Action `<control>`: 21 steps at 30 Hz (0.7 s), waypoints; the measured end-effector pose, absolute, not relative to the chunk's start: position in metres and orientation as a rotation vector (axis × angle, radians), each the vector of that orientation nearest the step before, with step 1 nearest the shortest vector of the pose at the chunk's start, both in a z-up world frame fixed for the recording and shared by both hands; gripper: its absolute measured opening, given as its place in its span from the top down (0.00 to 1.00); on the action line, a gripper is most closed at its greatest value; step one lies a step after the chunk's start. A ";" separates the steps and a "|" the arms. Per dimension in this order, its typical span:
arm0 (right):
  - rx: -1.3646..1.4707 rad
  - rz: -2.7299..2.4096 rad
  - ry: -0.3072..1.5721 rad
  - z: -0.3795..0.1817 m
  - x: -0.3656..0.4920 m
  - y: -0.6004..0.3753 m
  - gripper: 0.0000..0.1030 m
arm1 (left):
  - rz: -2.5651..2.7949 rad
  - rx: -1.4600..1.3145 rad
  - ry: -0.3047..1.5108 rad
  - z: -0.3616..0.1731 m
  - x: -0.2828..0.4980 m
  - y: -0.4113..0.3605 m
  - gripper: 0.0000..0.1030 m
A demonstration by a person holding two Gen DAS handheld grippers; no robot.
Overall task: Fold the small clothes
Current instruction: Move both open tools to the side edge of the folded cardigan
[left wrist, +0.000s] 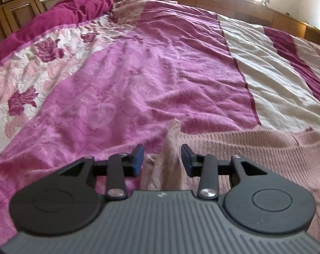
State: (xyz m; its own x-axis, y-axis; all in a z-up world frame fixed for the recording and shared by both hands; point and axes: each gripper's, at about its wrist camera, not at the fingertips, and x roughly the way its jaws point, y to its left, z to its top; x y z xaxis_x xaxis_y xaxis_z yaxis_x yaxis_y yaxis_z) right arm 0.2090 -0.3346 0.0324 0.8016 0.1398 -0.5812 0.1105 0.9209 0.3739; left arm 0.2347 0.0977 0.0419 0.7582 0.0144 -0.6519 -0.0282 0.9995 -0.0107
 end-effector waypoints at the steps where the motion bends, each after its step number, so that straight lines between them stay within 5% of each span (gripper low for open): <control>1: 0.422 0.018 0.639 0.034 0.205 -0.335 0.44 | 0.022 -0.010 0.715 0.043 0.232 0.097 0.61; 16: 0.524 -0.020 0.598 0.053 0.099 -0.349 0.26 | 0.055 -0.046 0.818 0.063 0.163 0.115 0.45; 21: 0.567 -0.048 0.606 0.045 0.067 -0.356 0.24 | 0.073 -0.083 0.838 0.063 0.138 0.118 0.28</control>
State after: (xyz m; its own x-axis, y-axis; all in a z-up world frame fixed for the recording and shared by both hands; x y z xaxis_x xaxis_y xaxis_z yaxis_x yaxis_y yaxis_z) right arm 0.0671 -0.3564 0.0445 0.8254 0.1198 -0.5516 0.2043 0.8475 0.4899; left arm 0.1383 0.1184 0.0627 0.6672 0.0316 -0.7442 -0.0973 0.9942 -0.0450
